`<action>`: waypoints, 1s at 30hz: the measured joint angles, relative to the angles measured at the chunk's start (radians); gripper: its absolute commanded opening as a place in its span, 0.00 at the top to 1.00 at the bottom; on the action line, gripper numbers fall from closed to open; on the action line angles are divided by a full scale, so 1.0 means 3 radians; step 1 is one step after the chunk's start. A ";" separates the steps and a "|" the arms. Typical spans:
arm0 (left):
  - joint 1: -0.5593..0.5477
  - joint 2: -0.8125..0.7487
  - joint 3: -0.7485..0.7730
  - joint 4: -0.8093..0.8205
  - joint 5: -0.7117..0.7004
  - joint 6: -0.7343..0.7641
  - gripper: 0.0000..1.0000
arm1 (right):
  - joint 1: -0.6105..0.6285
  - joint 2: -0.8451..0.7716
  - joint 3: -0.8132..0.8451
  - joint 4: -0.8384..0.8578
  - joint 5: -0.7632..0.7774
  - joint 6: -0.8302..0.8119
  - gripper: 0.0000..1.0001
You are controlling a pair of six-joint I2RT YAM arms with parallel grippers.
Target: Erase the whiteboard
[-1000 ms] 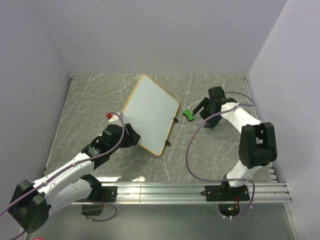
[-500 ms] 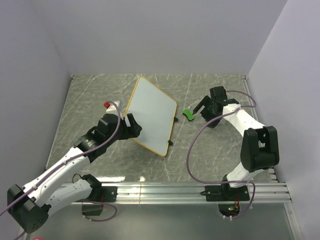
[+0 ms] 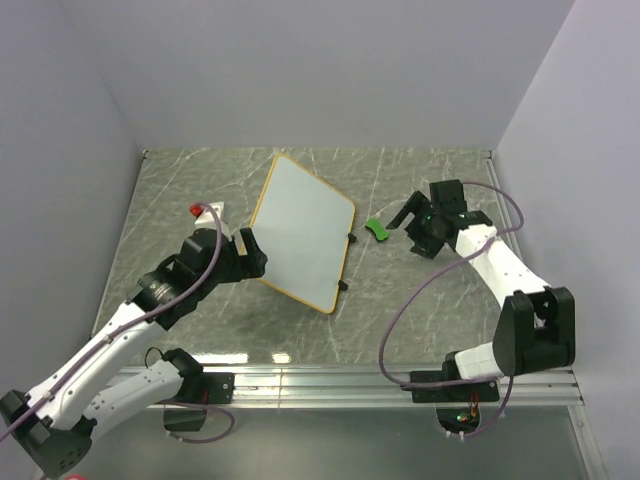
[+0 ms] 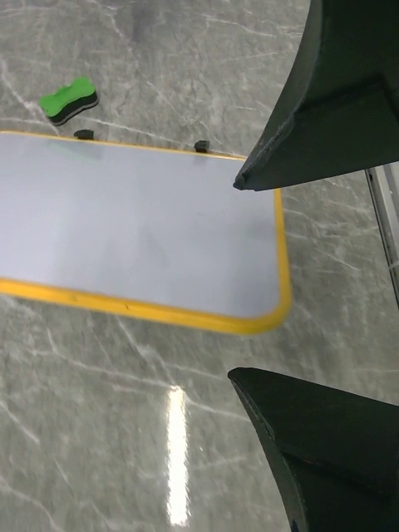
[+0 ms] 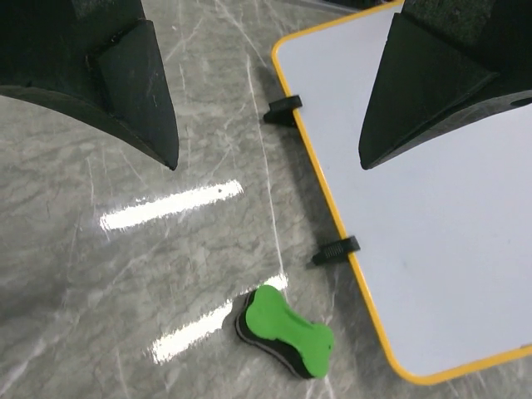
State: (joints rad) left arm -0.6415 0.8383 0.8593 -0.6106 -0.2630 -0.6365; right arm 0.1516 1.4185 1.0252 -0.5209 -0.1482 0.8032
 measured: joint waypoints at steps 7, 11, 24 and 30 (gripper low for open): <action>-0.0008 -0.0276 0.0131 -0.0418 -0.0270 -0.0039 0.06 | 0.0000 -0.0486 -0.0291 0.0093 -0.0299 -0.0031 0.05; -0.0009 -0.0197 0.0333 -0.0600 -0.0434 -0.0039 0.06 | 0.0019 -0.0788 -0.0338 0.0149 -0.0546 -0.0039 0.06; -0.0009 0.0357 0.1995 -0.1059 -0.1314 0.0125 0.08 | 0.0514 -0.2613 -0.0134 0.0150 -0.0109 -0.0128 0.00; -0.0009 0.0520 0.2335 -0.1049 -0.1432 0.0251 0.01 | 0.0512 -0.2790 -0.0151 -0.0125 -0.0031 -0.0131 0.00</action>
State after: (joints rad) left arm -0.6441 0.9943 1.5597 -0.9253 -0.6926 -0.5613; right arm 0.3054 0.5816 0.9798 -0.5583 -0.1574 0.7639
